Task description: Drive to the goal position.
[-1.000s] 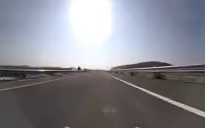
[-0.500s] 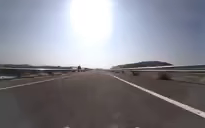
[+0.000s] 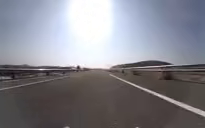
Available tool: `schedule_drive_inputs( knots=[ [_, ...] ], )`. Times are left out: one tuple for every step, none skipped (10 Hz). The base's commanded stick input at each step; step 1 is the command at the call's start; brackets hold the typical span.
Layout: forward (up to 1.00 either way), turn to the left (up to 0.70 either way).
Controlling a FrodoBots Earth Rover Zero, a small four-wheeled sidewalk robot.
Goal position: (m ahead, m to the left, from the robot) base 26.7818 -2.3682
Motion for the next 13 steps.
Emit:
schedule_drive_inputs(
  knots=[
    [1.00, 0.03],
    [1.00, 0.03],
    [1.00, 0.03],
    [1.00, 0.03],
    [1.00, 0.03],
    [1.00, 0.03],
    [1.00, 0.03],
    [1.00, 0.02],
    [1.00, 0.00],
    [1.00, 0.00],
    [1.00, 0.00],
    [1.00, 0.00],
    [1.00, 0.00]
  ],
)
